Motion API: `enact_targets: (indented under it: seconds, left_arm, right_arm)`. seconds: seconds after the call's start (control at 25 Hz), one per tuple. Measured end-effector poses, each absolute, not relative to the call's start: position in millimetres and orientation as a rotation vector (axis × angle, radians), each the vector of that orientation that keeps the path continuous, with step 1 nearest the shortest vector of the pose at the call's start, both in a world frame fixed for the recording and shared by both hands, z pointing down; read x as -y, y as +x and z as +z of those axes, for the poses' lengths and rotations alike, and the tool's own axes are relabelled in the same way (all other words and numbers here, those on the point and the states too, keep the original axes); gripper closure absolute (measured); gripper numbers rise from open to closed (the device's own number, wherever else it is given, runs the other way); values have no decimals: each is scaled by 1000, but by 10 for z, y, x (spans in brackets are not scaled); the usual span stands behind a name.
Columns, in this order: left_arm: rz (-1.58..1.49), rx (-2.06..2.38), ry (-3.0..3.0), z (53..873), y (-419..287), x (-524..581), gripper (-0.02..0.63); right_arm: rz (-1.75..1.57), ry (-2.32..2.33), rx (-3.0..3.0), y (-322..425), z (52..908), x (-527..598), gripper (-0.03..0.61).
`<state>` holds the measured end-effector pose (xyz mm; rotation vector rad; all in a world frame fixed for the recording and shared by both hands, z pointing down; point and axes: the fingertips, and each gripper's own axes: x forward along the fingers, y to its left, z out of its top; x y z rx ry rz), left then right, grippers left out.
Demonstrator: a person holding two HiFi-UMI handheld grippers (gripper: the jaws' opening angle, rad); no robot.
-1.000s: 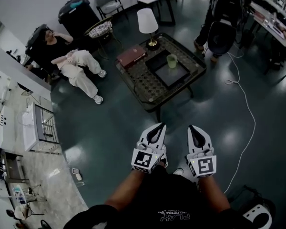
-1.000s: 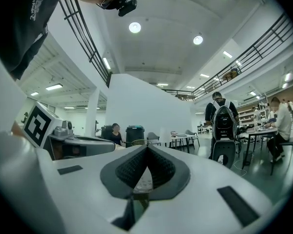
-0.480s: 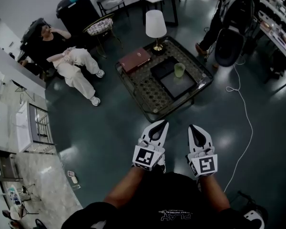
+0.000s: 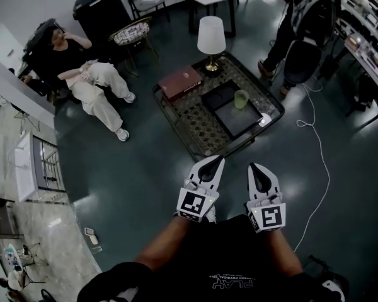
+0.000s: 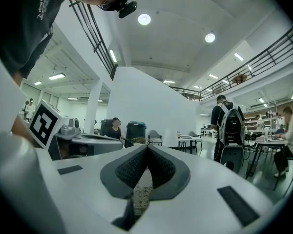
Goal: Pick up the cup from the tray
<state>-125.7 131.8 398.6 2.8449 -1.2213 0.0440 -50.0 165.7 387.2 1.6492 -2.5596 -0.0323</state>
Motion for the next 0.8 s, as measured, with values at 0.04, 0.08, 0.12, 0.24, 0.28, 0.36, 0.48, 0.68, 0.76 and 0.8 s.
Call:
enact_targets:
  seconds: [0.04,0.08,0.12,0.24,0.28,0.36,0.48,0.68,0.76,0.8]
  left_arm:
    - [43,1220,2845,3982,-1268,-1295,600]
    - [42,1218,2844,3976,-1278,-1273,600]
    - [43,1215,2843,3970,-1285,-1254,600]
    - [50,1207,2850,3952,-1268,-1202,600]
    - [53,1205,2853,3945,-1250,-1185,600]
    - [56,1196,2856,3940,-1204,-1150,600]
    - [62,1194,2854,3968,-1140,-1085,600]
    - [80,1215,2851,3991,-1006,-930,600]
    - [94,1227,2850,4008,-938,-848,600]
    - [101,1234,2847,4022,-903,-803,600]
  right_arm:
    - [-23,1660,2559,-495,3875,-1627,580]
    - [-15,1674,2557,-487,3872,-1599,580]
    - [-9,1689,2554,-475,3863,-1573,580]
    - [-1,1728,2543,-409,3836,-1509,580]
    - [2,1739,2538,-377,3834,-1486,580]
    - [15,1756,2528,-315,3840,-1441,580]
    - [31,1763,2527,-247,3881,-1379,580]
    - [48,1749,2545,-110,3945,-1219,580]
    - [56,1746,2556,-26,3961,-1117,580]
    - [58,1743,2562,19,3966,-1060,580]
